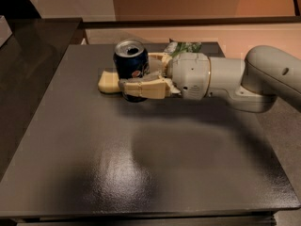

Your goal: Place pepsi can upright

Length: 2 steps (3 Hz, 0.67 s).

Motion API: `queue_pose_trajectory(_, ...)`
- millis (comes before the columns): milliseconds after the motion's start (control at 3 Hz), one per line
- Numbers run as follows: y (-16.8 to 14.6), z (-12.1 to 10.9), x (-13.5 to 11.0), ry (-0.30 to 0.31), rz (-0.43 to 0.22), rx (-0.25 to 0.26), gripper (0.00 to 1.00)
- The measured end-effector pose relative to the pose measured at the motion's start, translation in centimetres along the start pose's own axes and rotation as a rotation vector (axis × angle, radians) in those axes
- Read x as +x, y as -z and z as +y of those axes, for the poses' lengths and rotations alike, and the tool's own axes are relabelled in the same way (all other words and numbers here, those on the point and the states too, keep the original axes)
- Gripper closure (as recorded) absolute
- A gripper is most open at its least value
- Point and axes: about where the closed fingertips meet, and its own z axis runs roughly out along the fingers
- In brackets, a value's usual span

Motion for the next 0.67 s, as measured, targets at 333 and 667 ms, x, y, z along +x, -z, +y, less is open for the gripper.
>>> queue_pose_trajectory(333,-1.2,0.2,1.1,-0.042,-0.034,0.004,1.0)
queue_pose_trajectory(667,-2.5,0.8,2.5,-0.091,-0.043,-0.002,1.0)
